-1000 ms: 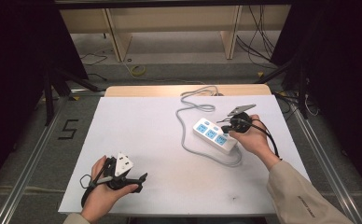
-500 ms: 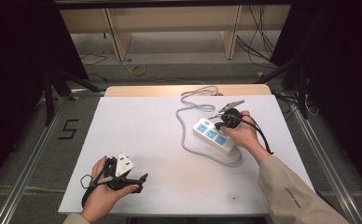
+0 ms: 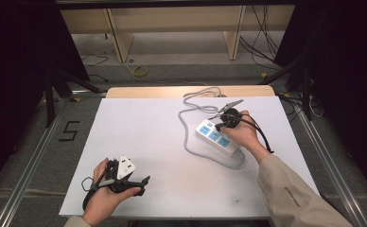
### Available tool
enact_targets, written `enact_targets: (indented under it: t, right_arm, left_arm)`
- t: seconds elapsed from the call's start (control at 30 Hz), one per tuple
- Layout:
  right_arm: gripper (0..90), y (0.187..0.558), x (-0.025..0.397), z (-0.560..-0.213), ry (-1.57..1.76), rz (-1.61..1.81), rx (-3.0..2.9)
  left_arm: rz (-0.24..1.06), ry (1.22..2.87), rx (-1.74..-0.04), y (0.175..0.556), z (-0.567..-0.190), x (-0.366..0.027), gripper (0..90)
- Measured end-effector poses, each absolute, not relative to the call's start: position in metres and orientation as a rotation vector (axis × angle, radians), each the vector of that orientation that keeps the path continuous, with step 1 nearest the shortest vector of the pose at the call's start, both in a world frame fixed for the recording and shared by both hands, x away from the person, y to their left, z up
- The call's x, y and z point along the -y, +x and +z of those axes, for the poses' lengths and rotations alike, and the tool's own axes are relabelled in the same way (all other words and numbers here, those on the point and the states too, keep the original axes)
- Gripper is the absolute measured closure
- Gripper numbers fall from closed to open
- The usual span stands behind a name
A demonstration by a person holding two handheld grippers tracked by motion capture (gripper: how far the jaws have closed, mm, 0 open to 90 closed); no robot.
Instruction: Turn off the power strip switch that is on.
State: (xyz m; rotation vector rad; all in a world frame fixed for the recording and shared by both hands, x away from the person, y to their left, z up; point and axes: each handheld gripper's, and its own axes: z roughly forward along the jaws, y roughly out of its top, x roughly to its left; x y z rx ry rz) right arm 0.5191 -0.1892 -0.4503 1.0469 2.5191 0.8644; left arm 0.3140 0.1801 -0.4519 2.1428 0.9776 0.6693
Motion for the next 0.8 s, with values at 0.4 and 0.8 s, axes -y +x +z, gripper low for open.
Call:
enact_targets:
  t: [0.4,0.8]
  right_arm:
    - [90.0,0.5230,0.1897,-0.4477,1.065,0.837,-2.543]
    - [90.0,0.5254,0.1853,-0.4454,1.077,0.787,-2.560]
  left_arm:
    - [0.671,2.141,-0.975,0.3137,-0.4516,-0.1799,10.7]
    - [0.672,2.139,-0.979,0.3137,-0.4516,-0.1804,10.8]
